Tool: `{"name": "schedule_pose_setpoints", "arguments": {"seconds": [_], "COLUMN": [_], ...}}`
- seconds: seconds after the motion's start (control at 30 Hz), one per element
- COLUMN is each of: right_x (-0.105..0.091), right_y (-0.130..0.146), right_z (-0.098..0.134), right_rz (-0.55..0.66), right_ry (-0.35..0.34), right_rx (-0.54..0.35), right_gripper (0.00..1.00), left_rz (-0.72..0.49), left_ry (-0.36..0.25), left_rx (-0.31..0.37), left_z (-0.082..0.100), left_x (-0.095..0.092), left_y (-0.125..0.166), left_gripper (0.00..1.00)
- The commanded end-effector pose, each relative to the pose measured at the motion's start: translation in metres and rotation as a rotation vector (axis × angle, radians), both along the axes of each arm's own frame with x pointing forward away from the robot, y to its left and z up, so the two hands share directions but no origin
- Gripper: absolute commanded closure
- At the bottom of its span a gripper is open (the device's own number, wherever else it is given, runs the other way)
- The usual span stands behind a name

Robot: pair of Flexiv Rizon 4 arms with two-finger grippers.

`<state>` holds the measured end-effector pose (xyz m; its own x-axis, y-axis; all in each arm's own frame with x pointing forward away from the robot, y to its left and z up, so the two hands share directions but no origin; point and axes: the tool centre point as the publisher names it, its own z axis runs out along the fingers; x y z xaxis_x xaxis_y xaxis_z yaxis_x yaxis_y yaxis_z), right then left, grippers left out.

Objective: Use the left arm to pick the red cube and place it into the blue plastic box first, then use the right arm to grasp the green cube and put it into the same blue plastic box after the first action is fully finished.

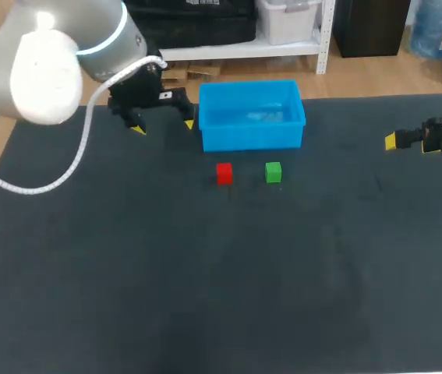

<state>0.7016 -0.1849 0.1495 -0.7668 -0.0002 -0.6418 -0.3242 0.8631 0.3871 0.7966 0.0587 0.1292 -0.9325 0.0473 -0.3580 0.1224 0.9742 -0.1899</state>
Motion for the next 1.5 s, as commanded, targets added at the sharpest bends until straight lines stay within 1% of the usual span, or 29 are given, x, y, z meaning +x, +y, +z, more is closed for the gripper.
{"name": "schedule_pose_setpoints", "arguments": {"seconds": [0.03,0.33,0.67,1.03,1.23,1.5], "right_x": [-0.001,-0.001,-0.001,-0.001,-0.001,-0.001], "right_y": [0.0,0.0,0.0,0.0,0.0,0.0], "right_z": [0.0,0.0,0.0,0.0,0.0,0.0], "right_rz": [-0.001,-0.001,-0.001,-0.001,-0.001,-0.001], "right_ry": [0.0,0.0,0.0,0.0,0.0,0.0], "right_rx": [-0.001,-0.001,-0.001,-0.001,-0.001,-0.001], "right_gripper": [0.0,0.0,0.0,0.0,0.0,0.0], "left_rz": [0.026,0.026,0.025,0.004,-0.014,-0.037], "left_ry": [0.025,0.044,0.075,0.107,0.131,0.151], "left_rx": [0.072,0.099,0.104,0.146,0.16,0.148], "left_z": [0.0,0.003,-0.001,-0.005,-0.008,-0.013], "left_x": [0.01,0.019,0.025,0.033,0.032,0.028], "left_y": [-0.008,-0.021,-0.035,-0.05,-0.053,-0.045], "left_gripper": [0.0,0.0,0.0,0.0,0.0,0.0]}}
